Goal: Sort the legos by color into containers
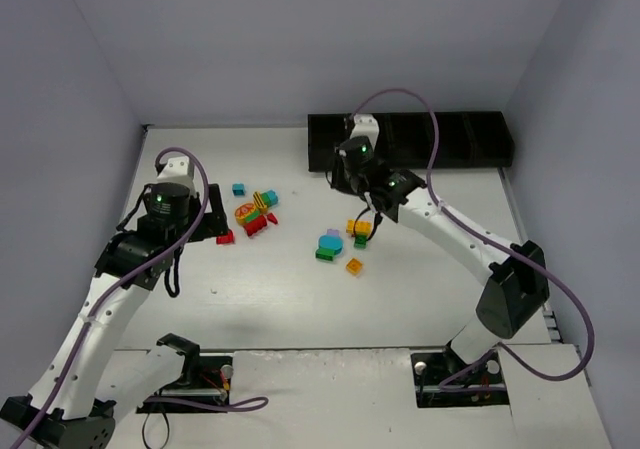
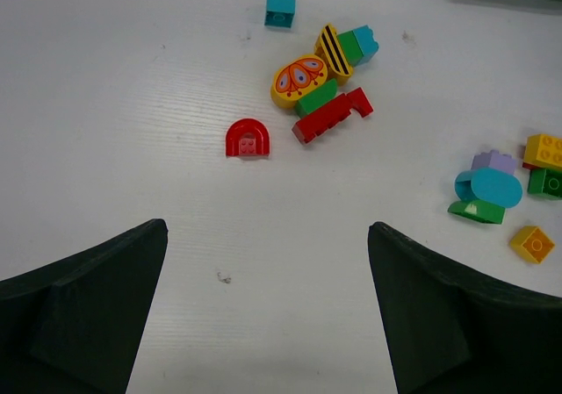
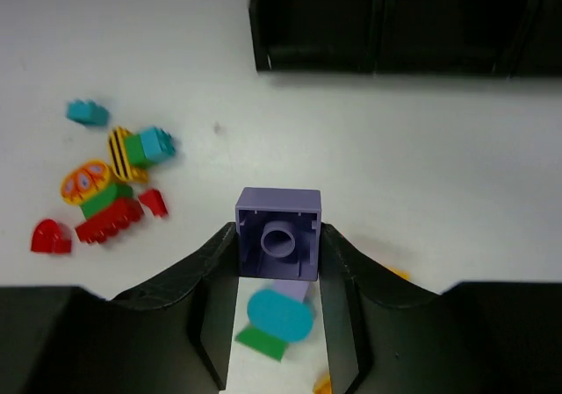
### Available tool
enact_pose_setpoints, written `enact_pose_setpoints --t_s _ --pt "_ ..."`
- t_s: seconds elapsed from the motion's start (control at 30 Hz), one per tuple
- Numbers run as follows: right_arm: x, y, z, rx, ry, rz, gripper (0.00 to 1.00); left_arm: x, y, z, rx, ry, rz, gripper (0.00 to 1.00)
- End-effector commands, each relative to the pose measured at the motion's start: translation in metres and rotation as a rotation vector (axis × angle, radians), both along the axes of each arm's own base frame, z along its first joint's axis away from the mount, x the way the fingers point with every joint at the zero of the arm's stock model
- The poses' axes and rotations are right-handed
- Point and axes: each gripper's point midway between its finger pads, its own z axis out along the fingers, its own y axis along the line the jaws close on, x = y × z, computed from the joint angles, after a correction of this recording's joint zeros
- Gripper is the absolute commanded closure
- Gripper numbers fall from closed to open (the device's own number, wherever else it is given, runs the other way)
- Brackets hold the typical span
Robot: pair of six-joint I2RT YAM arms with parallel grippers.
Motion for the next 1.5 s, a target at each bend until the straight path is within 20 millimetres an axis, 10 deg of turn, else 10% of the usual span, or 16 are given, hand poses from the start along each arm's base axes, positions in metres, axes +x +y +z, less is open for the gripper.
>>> enact_pose_setpoints --t_s 0.0,0.07,0.5,0.73,0.93,1.13,1.27,1.47 --pt "0.063 -0.004 0.042 -0.081 -0.183 0.058 1.0 0.007 -0.009 0.01 -0.035 -0.047 -0.029 0.1" --pt "0.088 0.006 0.062 -0.051 -0.231 0.084 1.0 0.005 -0.01 0.01 -0.043 -0.043 -0.037 0.1" --pt "0.222 0.057 0.018 -0.085 -0.333 0.176 1.0 -0.013 -0.016 0.002 -0.11 -0.015 -0.055 0.1" --pt "0.242 0.058 -0.005 -0.091 -0.329 0.156 0.62 -0.015 -0.029 -0.01 -0.169 0.035 -0.083 0.1" --pt "0.241 0.05 -0.005 -0.106 -0.325 0.152 0.41 -0.013 -0.037 -0.016 -0.202 0.048 -0.096 0.1" --pt "0.219 0.04 0.018 -0.101 -0.324 0.162 0.49 -0.009 -0.048 -0.016 -0.239 0.041 -0.137 0.1" --pt "0.172 0.033 0.041 -0.047 -0.295 0.21 0.57 -0.006 -0.054 -0.016 -0.251 0.035 -0.161 0.1" --pt "0.082 0.004 0.002 -0.036 -0.117 0.187 0.38 -0.004 -0.055 -0.02 -0.241 0.042 -0.164 0.1"
